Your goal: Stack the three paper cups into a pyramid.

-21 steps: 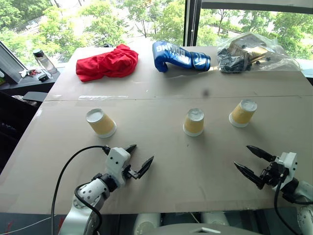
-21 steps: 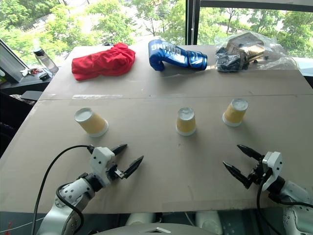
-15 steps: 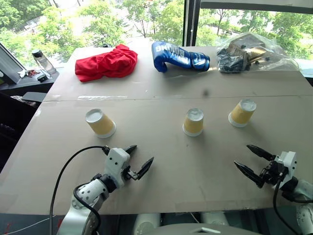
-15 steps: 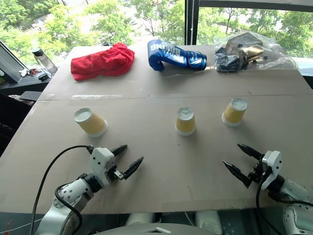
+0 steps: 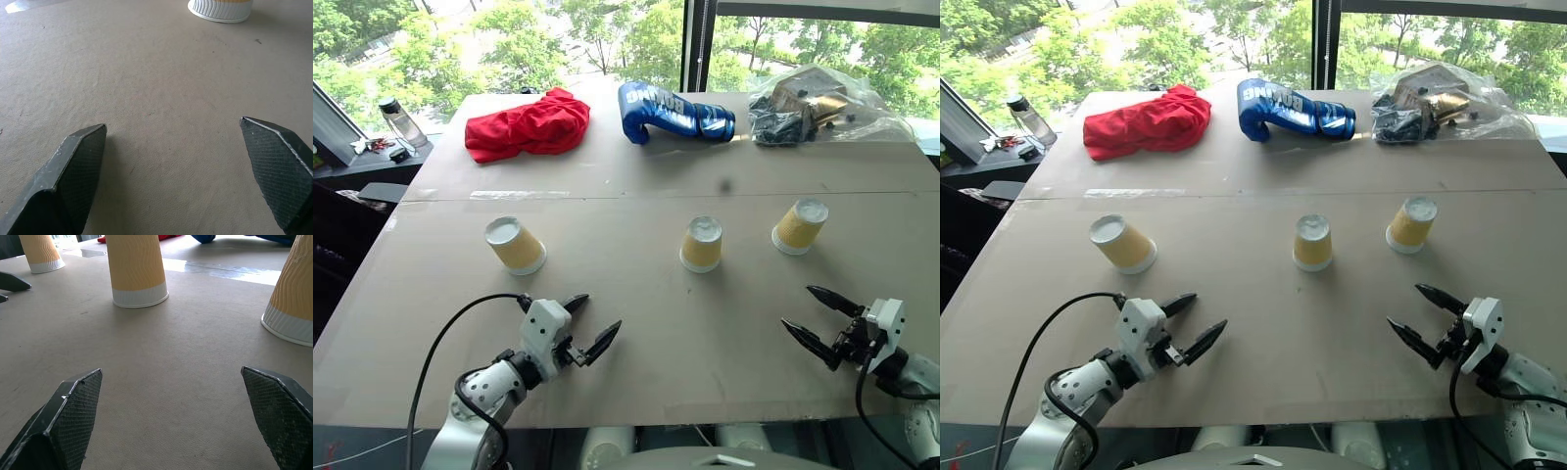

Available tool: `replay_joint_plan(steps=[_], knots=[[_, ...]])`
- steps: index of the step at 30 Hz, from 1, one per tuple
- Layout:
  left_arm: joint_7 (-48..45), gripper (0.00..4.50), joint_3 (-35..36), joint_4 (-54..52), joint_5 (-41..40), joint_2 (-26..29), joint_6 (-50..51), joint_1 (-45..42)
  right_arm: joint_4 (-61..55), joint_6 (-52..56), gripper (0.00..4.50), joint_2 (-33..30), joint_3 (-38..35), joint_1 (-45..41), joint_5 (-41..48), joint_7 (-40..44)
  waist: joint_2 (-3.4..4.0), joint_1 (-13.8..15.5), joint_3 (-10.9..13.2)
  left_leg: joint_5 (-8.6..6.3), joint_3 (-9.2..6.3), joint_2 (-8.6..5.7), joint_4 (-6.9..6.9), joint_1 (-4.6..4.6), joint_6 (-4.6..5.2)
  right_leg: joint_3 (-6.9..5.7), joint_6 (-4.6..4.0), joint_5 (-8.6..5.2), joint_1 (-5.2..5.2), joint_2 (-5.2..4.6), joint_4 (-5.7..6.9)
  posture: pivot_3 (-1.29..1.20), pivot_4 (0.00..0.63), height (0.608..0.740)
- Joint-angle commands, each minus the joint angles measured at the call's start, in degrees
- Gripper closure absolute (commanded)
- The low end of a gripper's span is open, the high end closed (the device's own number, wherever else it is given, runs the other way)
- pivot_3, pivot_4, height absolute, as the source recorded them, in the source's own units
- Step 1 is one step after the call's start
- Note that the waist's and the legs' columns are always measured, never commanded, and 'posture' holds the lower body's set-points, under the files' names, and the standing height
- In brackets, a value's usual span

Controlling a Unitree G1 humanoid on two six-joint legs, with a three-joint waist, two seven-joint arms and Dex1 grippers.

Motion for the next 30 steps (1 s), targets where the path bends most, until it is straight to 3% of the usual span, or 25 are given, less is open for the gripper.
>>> replay_joint_plan(steps=[1, 8, 17, 30], knots=[[-0.5, 0.05, 0.9, -0.3, 0.2, 0.9, -0.7, -0.4, -1.5, 0.4, 0.0, -0.4, 0.4, -0.6, 0.0, 0.2, 0.0, 0.0, 0.0, 0.0, 0.0, 0.0, 0.0, 0.0, 0.0, 0.0, 0.0, 0.0, 0.0, 0.0, 0.0, 0.0, 0.15, 0.74], [-4.9, 0.05, 2.0, -2.2, -4.6, 3.5, 1.3, -5.1, -5.9, 3.9, 0.0, 2.3, 3.8, -5.0, 0.8, -2.6, -0.07, -0.1, 0.0, 0.0, -0.02, 0.01, 0.02, 0.0, 0.0, -0.03, 0.0, 0.0, 0.0, 0.02, 0.05, 0.0, 0.15, 0.74], [-17.9, 0.05, 7.8, -6.8, -19.5, 14.0, 9.3, -11.5, -9.6, 10.8, 0.0, 6.1, 12.2, -17.4, -6.2, -12.6, -0.18, -0.1, 0.1, 0.01, -0.01, 0.02, 0.04, -0.14, -0.01, -0.22, 0.02, 0.01, -0.19, 0.06, 0.08, 0.0, 0.15, 0.74], [-19.8, 0.05, 14.1, -11.6, -26.6, 22.1, 17.3, -17.6, 0.7, 7.6, 0.0, 11.7, 17.8, -30.0, -10.5, -12.1, -0.42, -0.1, 0.3, 0.01, -0.06, 0.03, 0.06, -0.2, -0.02, -0.3, 0.03, 0.01, -0.27, 0.08, 0.11, 0.0, 0.15, 0.74]])
